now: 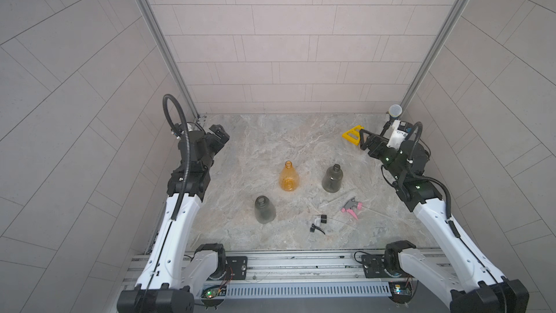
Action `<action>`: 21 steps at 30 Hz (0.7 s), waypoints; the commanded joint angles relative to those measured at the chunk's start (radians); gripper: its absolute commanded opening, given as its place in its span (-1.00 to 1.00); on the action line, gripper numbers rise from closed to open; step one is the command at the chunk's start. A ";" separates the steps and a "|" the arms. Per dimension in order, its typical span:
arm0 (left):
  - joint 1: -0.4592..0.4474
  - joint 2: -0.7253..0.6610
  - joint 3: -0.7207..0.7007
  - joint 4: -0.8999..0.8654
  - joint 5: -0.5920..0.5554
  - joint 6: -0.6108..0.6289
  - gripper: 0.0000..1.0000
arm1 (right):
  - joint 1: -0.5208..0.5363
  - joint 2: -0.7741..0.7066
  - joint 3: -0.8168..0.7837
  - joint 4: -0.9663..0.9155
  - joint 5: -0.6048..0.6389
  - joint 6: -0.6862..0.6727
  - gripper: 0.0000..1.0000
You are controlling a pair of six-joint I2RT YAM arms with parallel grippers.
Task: Attach spray nozzles to spray bottles
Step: Pick up the spray bottle from the center of the board.
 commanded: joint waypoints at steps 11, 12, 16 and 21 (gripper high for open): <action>-0.041 -0.161 -0.072 -0.234 0.150 0.089 1.00 | 0.738 0.139 0.193 -0.359 0.077 -0.349 1.00; -0.041 -0.164 -0.077 -0.248 0.146 0.095 1.00 | 0.804 0.171 0.208 -0.377 0.112 -0.364 1.00; -0.041 -0.170 -0.074 -0.305 0.124 0.124 1.00 | 0.976 0.290 0.239 -0.377 0.194 -0.398 1.00; -0.041 -0.180 -0.079 -0.338 0.098 0.141 1.00 | 1.073 0.461 0.282 -0.311 0.247 -0.403 1.00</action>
